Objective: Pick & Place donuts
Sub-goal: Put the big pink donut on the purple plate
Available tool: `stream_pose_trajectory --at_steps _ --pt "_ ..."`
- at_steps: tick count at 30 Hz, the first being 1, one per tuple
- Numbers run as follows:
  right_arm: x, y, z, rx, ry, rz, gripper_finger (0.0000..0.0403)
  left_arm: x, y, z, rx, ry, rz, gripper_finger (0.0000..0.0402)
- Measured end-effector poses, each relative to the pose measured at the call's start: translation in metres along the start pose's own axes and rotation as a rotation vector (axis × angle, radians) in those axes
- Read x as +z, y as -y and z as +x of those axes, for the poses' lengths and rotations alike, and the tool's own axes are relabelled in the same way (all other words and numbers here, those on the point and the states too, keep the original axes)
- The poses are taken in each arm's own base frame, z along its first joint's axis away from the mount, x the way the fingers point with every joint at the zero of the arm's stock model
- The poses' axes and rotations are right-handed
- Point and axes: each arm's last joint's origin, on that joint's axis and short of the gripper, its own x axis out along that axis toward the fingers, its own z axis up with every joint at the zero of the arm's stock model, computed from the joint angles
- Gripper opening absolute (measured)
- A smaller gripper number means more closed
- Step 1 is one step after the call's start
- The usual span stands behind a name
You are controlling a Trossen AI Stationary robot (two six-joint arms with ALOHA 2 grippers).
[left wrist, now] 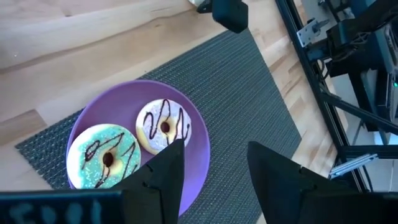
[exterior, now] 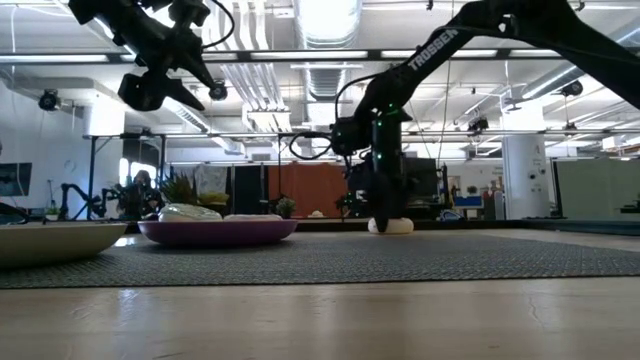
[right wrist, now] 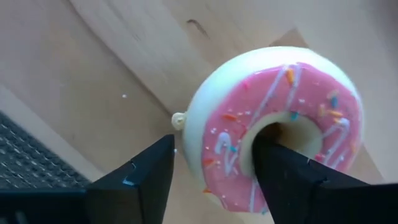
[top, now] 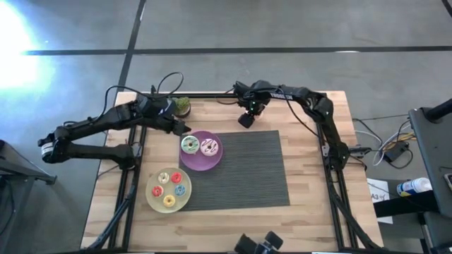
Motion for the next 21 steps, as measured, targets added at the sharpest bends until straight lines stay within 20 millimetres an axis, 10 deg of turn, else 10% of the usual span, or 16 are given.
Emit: stream_pose_trajectory --at_steps 13,21 --pt "-0.004 -0.006 -0.017 0.013 0.032 -0.090 0.0021 -0.002 -0.002 0.000 0.018 -0.013 0.003 0.0149" --pt "-0.031 -0.089 -0.080 0.191 0.191 -0.401 0.0015 -0.011 -0.008 -0.012 0.057 -0.061 0.033 0.0149"
